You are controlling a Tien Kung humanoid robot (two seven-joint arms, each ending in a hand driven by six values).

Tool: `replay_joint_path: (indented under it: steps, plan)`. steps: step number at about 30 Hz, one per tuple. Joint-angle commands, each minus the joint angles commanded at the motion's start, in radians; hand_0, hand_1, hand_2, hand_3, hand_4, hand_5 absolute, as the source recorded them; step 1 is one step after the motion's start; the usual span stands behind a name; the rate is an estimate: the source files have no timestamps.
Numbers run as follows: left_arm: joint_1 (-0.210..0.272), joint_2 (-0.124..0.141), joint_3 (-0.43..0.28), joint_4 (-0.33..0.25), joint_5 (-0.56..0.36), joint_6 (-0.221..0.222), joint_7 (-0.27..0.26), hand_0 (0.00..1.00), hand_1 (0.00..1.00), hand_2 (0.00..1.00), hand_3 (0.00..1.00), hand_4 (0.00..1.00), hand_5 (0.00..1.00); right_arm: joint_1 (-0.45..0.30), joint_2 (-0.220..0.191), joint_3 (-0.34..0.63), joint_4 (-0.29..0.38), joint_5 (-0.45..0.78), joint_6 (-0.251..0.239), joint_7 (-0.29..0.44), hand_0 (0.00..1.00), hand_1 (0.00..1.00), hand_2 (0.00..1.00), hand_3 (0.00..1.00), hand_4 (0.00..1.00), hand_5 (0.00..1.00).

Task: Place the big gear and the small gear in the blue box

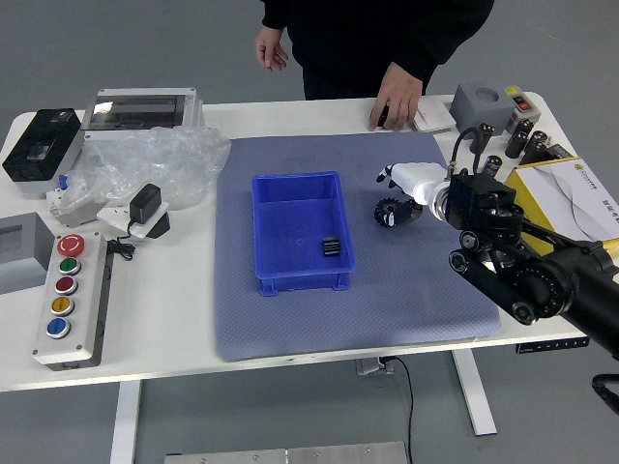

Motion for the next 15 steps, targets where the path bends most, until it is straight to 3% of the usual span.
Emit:
replay_joint_path:
  steps: [15]
  plan:
    - [0.000,-0.002,-0.001,0.000,0.004,-0.001,0.001,0.820,0.847,0.846,0.866,0.700,0.260,0.015,0.021,-0.012,-0.113,0.027,0.006,0.035,0.749,0.704,0.773,0.843,0.709,0.236]
